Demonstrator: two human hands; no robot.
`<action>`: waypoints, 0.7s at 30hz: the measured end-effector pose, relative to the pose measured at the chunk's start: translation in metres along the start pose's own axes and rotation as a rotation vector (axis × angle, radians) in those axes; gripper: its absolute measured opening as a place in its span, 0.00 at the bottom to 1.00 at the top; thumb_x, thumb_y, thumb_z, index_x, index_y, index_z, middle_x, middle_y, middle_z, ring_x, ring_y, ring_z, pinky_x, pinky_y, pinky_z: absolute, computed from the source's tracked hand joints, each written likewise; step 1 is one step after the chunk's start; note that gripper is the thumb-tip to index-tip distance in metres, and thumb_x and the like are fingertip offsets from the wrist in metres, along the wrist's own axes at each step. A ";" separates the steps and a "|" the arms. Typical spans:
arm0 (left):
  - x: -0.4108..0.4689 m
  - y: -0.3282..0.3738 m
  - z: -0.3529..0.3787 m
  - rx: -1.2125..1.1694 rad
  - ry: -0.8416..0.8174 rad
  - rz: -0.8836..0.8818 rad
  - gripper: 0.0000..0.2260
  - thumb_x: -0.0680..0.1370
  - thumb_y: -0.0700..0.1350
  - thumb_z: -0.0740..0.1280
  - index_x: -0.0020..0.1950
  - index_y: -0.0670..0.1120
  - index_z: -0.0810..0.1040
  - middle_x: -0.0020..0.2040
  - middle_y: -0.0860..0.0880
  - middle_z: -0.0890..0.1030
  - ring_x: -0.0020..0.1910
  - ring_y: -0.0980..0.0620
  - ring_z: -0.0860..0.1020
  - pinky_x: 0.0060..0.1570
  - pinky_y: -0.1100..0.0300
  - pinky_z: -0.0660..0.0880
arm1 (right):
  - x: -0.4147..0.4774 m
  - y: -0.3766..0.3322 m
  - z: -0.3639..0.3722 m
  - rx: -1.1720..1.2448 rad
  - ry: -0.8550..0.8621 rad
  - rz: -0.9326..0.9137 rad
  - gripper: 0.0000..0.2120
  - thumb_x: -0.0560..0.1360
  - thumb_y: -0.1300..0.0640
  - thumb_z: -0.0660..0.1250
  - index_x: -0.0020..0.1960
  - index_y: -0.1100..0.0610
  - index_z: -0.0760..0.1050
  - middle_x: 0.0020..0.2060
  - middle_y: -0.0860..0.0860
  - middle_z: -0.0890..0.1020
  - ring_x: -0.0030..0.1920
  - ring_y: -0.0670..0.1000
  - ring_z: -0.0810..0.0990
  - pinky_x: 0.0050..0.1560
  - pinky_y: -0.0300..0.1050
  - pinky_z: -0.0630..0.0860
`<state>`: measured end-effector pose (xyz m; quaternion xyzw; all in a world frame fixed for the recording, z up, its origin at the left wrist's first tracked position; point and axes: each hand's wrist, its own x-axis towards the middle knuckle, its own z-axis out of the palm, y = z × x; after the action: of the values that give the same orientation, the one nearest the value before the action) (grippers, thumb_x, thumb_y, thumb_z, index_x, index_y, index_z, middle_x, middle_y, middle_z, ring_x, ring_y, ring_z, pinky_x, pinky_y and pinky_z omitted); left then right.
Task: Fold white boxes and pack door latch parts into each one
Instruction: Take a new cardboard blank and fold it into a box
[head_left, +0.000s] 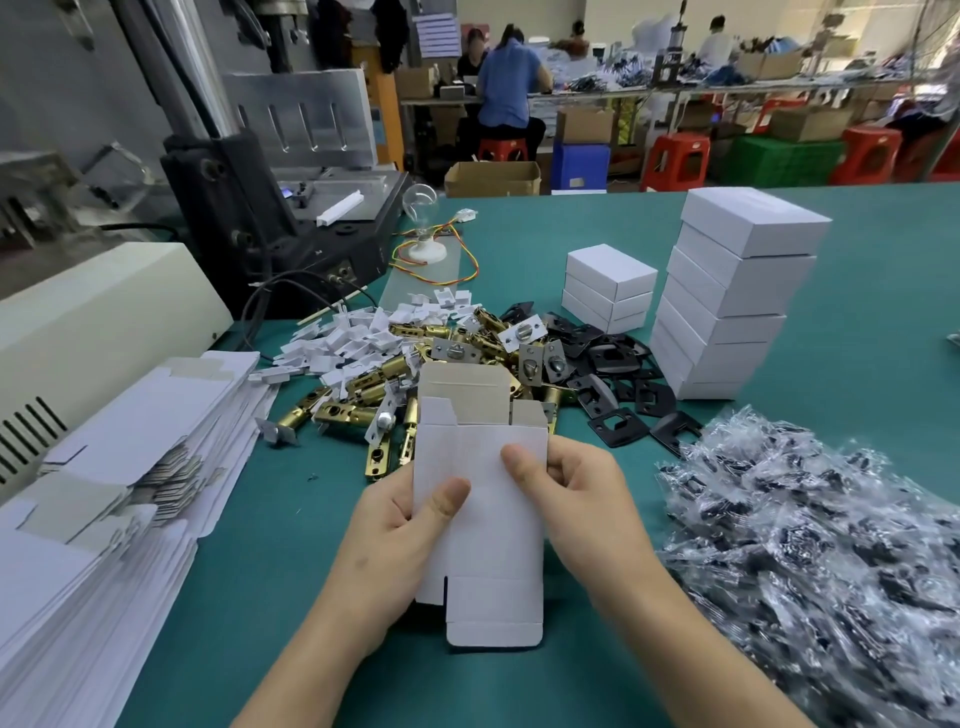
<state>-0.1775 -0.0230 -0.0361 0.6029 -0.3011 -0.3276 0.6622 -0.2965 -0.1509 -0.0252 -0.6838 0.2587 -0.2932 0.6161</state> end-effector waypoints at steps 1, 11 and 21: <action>0.000 0.000 0.000 -0.017 0.012 -0.004 0.07 0.79 0.53 0.73 0.56 0.56 0.87 0.53 0.45 0.89 0.51 0.44 0.88 0.43 0.58 0.84 | 0.001 0.000 -0.001 0.017 -0.008 -0.007 0.10 0.82 0.53 0.68 0.49 0.57 0.84 0.44 0.55 0.88 0.49 0.62 0.86 0.51 0.66 0.82; 0.004 -0.009 -0.003 0.038 0.147 0.087 0.15 0.75 0.51 0.75 0.59 0.50 0.80 0.46 0.44 0.89 0.45 0.46 0.89 0.40 0.61 0.82 | 0.004 -0.001 -0.009 0.093 0.009 -0.021 0.07 0.81 0.61 0.69 0.52 0.51 0.84 0.42 0.55 0.88 0.47 0.59 0.88 0.52 0.67 0.82; 0.004 -0.007 -0.007 0.089 0.164 0.204 0.27 0.77 0.55 0.77 0.73 0.62 0.70 0.55 0.53 0.88 0.52 0.53 0.87 0.48 0.66 0.81 | 0.002 -0.004 -0.007 0.205 -0.024 -0.165 0.20 0.79 0.51 0.69 0.69 0.35 0.75 0.49 0.52 0.88 0.50 0.50 0.87 0.47 0.43 0.82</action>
<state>-0.1703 -0.0221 -0.0440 0.6228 -0.3201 -0.1947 0.6868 -0.3006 -0.1567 -0.0201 -0.6397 0.1631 -0.3595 0.6595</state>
